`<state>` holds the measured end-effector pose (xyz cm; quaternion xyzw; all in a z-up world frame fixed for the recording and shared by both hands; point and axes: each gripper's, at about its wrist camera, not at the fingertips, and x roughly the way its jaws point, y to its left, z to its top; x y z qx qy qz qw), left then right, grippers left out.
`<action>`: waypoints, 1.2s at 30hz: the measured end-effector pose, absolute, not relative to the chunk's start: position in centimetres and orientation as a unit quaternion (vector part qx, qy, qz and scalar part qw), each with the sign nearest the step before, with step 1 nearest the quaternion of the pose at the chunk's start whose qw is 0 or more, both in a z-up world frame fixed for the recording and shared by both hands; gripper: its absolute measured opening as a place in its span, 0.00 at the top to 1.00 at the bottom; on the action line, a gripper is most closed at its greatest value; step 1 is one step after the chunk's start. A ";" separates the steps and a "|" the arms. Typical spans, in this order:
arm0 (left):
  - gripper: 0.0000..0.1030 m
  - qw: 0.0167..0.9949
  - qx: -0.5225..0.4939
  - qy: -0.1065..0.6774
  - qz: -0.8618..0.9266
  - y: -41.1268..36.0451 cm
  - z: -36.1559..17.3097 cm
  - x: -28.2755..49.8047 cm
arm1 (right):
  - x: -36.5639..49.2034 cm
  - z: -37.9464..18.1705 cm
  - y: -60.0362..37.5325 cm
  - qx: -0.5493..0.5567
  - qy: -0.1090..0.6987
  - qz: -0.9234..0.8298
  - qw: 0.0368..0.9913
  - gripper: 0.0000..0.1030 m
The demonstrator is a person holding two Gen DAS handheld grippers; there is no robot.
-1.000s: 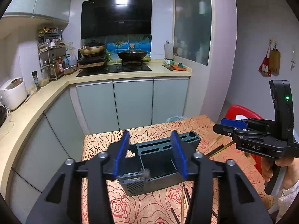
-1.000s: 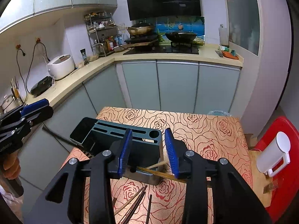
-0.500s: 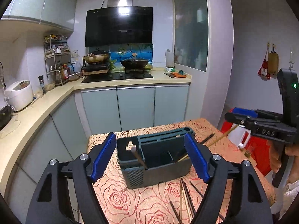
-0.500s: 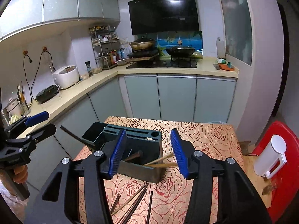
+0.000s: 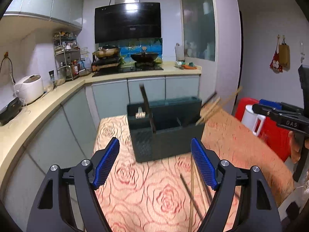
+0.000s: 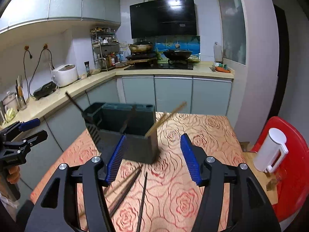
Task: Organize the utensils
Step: 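Open both tools to release the chopsticks into the holder, then withdraw, then grasp a light chopstick with the left tool while the right tool grasps a dark chopstick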
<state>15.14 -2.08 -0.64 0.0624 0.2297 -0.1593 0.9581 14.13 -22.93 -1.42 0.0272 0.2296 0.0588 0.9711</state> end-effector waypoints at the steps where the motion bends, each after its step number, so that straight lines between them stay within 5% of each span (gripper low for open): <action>1: 0.28 0.958 0.066 0.232 -0.157 -2.0 -1.3 14.6 | 13.5 -2.1 -22.9 0.024 0.229 0.055 0.971 0.45; 17: 0.28 0.944 0.054 0.289 -0.149 -0.7 -9.5 9.5 | 7.2 -12.7 -21.7 0.018 0.274 0.036 0.961 0.45; 36: 0.28 0.924 0.053 0.331 -0.186 -2.6 -14.5 5.9 | 4.8 -17.1 -21.2 0.023 0.324 0.033 0.945 0.45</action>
